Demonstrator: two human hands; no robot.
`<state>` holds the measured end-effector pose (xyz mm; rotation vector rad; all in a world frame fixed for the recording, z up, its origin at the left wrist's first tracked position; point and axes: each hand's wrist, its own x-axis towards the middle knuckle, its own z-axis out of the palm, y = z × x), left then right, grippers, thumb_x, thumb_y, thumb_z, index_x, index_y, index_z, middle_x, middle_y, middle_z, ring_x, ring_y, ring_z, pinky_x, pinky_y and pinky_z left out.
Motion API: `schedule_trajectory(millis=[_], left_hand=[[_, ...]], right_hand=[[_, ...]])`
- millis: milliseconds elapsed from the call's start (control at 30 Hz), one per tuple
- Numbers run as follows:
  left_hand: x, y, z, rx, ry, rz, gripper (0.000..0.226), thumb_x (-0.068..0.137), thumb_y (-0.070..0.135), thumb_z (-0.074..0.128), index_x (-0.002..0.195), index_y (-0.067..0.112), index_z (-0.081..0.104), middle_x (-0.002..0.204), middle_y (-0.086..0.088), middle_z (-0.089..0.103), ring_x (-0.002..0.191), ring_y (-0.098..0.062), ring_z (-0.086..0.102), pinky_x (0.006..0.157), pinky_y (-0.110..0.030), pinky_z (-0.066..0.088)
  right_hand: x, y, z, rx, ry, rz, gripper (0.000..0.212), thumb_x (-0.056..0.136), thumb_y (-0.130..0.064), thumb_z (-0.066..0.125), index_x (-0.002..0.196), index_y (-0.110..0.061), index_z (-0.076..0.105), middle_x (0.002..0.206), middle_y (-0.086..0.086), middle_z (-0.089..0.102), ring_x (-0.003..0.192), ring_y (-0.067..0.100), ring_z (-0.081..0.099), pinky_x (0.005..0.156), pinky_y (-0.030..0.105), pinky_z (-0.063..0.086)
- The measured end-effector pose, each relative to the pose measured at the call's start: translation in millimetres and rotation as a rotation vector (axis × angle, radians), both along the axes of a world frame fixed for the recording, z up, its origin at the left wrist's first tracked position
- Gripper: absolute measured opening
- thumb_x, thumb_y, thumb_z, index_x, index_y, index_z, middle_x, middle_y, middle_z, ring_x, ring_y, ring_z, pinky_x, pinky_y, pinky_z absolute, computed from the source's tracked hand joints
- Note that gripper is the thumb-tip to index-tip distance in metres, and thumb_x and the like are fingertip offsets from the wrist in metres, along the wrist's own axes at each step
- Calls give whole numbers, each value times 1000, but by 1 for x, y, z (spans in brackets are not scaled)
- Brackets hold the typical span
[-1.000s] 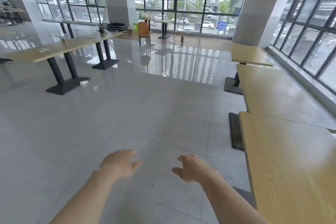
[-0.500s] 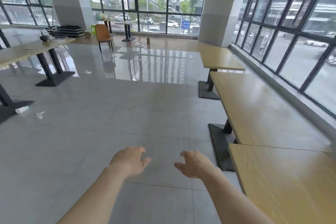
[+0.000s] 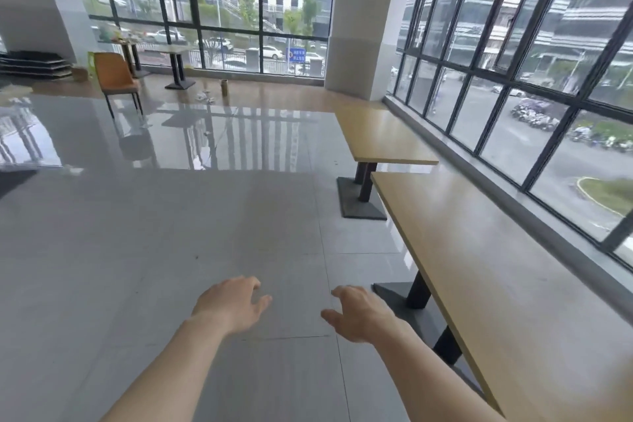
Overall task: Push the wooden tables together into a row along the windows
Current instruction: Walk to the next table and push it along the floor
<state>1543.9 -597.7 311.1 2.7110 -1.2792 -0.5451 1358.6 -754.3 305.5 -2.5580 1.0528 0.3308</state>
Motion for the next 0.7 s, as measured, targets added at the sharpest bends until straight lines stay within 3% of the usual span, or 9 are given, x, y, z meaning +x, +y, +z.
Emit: schedule_trajectory(millis=[300, 700], left_hand=[[162, -238, -8, -13, -71, -75, 54, 100, 58, 43, 147, 32, 46, 152, 8, 50, 138, -19, 49, 110, -37, 41], [381, -535, 20, -5, -83, -60, 56, 98, 60, 43, 147, 32, 46, 154, 6, 48, 139, -20, 48, 110, -37, 40]], right_hand=[[147, -228, -19, -20, -56, -76, 61, 101, -50, 51, 150, -15, 42, 151, 6, 49, 137, 28, 48, 111, 40, 41], [369, -530, 26, -41, -49, -31, 55, 101, -51, 50, 142, -15, 48, 146, 6, 53, 131, 27, 52, 104, 40, 45]])
